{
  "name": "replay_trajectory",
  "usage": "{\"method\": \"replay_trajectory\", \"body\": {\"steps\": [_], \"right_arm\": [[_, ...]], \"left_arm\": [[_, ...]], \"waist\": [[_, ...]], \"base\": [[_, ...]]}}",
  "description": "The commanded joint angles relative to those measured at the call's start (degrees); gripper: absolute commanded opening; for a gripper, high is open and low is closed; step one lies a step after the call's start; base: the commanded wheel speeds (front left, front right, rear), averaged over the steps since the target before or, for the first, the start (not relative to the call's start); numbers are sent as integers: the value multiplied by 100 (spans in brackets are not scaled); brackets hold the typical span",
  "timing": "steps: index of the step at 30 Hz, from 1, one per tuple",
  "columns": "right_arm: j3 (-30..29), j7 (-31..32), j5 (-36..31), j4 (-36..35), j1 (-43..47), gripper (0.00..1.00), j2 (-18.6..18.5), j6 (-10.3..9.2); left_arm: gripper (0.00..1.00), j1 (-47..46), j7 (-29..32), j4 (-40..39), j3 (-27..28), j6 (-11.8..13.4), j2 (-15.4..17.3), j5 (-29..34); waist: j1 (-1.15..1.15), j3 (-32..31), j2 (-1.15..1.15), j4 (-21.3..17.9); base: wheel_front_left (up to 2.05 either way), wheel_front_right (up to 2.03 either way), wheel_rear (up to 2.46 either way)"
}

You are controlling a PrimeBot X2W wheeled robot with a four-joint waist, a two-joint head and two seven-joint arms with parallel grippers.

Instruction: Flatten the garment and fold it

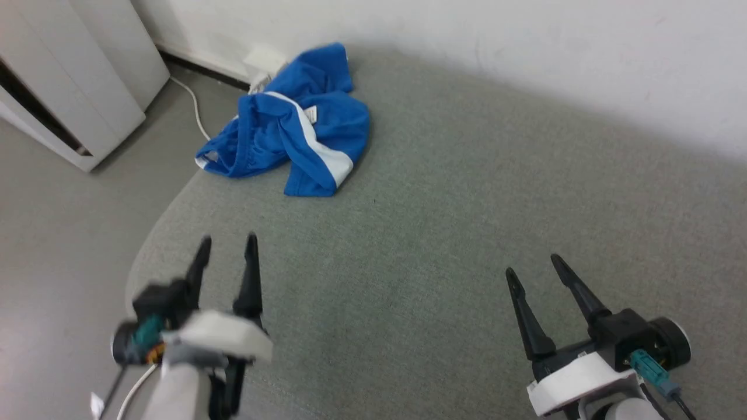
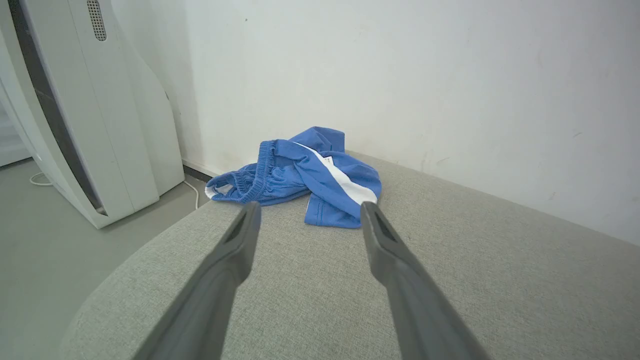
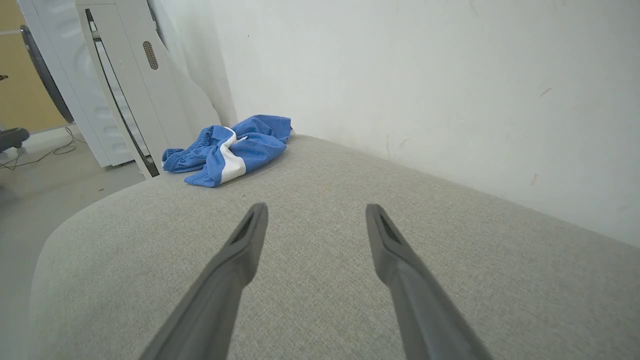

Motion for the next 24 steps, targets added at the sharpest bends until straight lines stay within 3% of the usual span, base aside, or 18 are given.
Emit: {"method": "replay_trajectory", "body": {"steps": [1,5,10,20,24], "right_arm": [[84,-65,-85,-74,-154,100,-74,-10],[63,14,-196,-374,-329,100,-213,-10],[197,304,-252,-846,-475,100,-486,-10],[103,494,-256,-1394,-586,100,-595,-10],[94,461,-289,-1526,-668,100,-593,-10]], "left_arm": [[100,-569,-54,403,40,-63,156,1],[100,-1768,317,1306,90,-299,430,-360],[100,-3150,1131,2228,-104,-420,1065,-517],[100,-4614,2252,3446,-612,-448,1864,-1117],[100,-4979,2421,3775,-732,-449,2239,-1417]], "waist": [[-1,608,0,-132],[-1,1179,0,-295],[-1,1749,0,-612],[-1,2512,0,-1174],[-1,2792,0,-1422]], "base": [[0,0,0],[0,0,0],[0,0,0],[0,0,0],[0,0,0]]}}
